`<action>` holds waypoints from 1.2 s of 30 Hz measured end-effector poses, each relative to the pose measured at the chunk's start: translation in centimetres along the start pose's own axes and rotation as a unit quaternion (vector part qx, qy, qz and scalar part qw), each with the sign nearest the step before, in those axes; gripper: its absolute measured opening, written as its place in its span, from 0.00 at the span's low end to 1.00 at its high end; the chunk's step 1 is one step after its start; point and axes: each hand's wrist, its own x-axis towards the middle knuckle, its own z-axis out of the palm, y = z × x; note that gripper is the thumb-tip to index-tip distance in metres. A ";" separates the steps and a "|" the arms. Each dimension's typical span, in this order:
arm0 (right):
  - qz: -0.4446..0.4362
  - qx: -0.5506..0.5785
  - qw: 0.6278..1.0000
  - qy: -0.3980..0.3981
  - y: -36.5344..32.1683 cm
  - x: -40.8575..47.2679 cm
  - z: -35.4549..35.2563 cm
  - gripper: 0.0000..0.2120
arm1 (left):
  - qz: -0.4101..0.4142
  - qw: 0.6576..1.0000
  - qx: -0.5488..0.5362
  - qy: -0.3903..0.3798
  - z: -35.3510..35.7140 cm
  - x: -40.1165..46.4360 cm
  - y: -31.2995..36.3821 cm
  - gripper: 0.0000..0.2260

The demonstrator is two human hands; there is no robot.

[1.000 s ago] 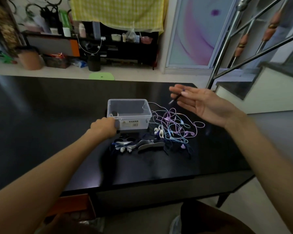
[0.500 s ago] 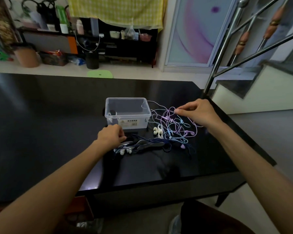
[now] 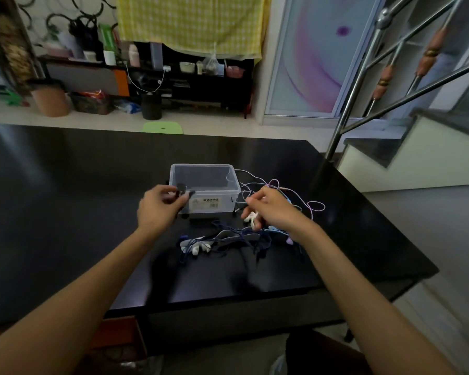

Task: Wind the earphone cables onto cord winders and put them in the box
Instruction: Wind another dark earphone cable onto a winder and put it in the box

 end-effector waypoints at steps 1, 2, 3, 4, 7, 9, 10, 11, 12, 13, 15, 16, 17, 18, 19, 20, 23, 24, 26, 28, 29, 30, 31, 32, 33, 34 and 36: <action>-0.005 0.014 1.000 -0.007 0.5 0.1 0.4 0.06 | -0.009 0.997 -0.070 0.012 -0.2 -0.1 0.5 0.18; -0.011 0.027 1.000 -0.010 1.1 0.1 0.7 0.04 | -0.033 0.990 -0.134 0.013 -0.2 -0.4 1.0 0.16; -0.015 0.041 0.999 -0.008 1.6 0.1 1.0 0.04 | -0.073 0.978 -0.194 0.000 -0.1 -0.9 1.5 0.14; -0.019 0.056 0.998 0.000 2.2 0.1 1.2 0.06 | -0.116 0.960 -0.253 -0.027 0.0 -1.4 2.0 0.12; -0.027 0.088 0.995 0.024 3.7 -0.2 1.5 0.11 | -0.184 0.906 -0.358 -0.133 1.0 -3.0 3.0 0.08; -0.020 0.095 0.995 0.029 4.6 -0.5 1.6 0.14 | -0.203 0.893 -0.361 -0.177 1.9 -3.9 3.3 0.08; -0.012 0.101 0.994 0.033 5.0 -0.7 1.6 0.14 | -0.217 0.889 -0.357 -0.189 2.3 -4.2 3.2 0.10; -0.001 0.109 0.993 0.039 5.3 -0.7 1.6 0.14 | -0.235 0.879 -0.361 -0.204 2.6 -4.6 3.2 0.12; 0.011 0.115 0.992 0.047 5.5 -0.8 1.5 0.14 | -0.251 0.868 -0.368 -0.221 3.0 -4.8 3.1 0.14; 0.025 0.120 0.991 0.060 5.6 -0.9 1.3 0.13 | -0.265 0.851 -0.386 -0.239 3.2 -5.0 3.1 0.15; 0.040 0.147 0.984 0.092 5.4 -0.9 0.8 0.13 | -0.281 0.824 -0.422 -0.254 3.5 -5.0 3.1 0.15; 0.043 0.167 0.979 0.106 5.3 -1.0 0.7 0.12 | -0.289 0.815 -0.435 -0.251 3.7 -5.0 3.1 0.15; 0.044 0.185 0.975 0.117 5.1 -1.1 0.6 0.12 | -0.296 0.807 -0.445 -0.249 3.9 -5.2 3.4 0.13; 0.045 0.191 0.973 0.123 5.0 -1.3 0.7 0.11 | -0.301 0.805 -0.448 -0.246 4.3 -5.4 3.5 0.11; 0.043 0.184 0.974 0.124 4.9 -1.5 1.0 0.11 | -0.301 0.809 -0.444 -0.242 4.6 -5.7 3.9 0.08; 0.037 0.166 0.978 0.123 4.9 -1.6 1.3 0.10 | -0.294 0.818 -0.433 -0.237 5.0 -5.9 3.9 0.05; -0.008 0.122 0.984 0.129 5.2 -1.3 3.0 0.10 | -0.259 0.843 -0.403 -0.244 5.9 -6.3 3.7 0.07; -0.022 0.115 0.984 0.137 5.4 -1.1 3.5 0.10 | -0.248 0.850 -0.393 -0.248 6.1 -6.4 3.5 0.09; -0.036 0.094 0.983 0.151 5.8 -0.8 4.1 0.10 | -0.234 0.871 -0.363 -0.232 6.3 -6.6 3.2 0.09; -0.041 0.074 0.982 0.166 6.2 -0.5 4.2 0.10 | -0.192 0.909 -0.297 -0.220 6.4 -6.9 3.0 0.06; -0.041 0.070 0.981 0.175 6.2 -0.4 4.0 0.10 | -0.156 0.926 -0.257 -0.229 6.3 -7.1 3.2 0.05; -0.041 0.068 0.980 0.181 6.3 -0.3 3.8 0.10 | -0.121 0.937 -0.221 -0.241 6.3 -7.3 3.3 0.07; -0.041 0.065 0.980 0.182 6.3 -0.2 3.5 0.10 | -0.097 0.944 -0.190 -0.251 6.4 -7.5 3.5 0.08; -0.039 0.066 0.981 0.179 6.3 -0.1 3.3 0.10 | -0.086 0.947 -0.168 -0.261 6.4 -7.7 3.5 0.09; -0.033 0.077 0.982 0.170 6.3 -0.1 3.0 0.10 | -0.087 0.944 -0.155 -0.277 6.5 -7.7 3.7 0.10; -0.020 0.102 0.982 0.157 6.2 -0.1 2.7 0.10 | -0.100 0.936 -0.157 -0.298 6.4 -7.7 3.8 0.10; 0.011 0.174 0.976 0.128 5.9 -0.4 2.0 0.08 | -0.136 0.905 -0.198 -0.352 6.0 -7.6 4.2 0.11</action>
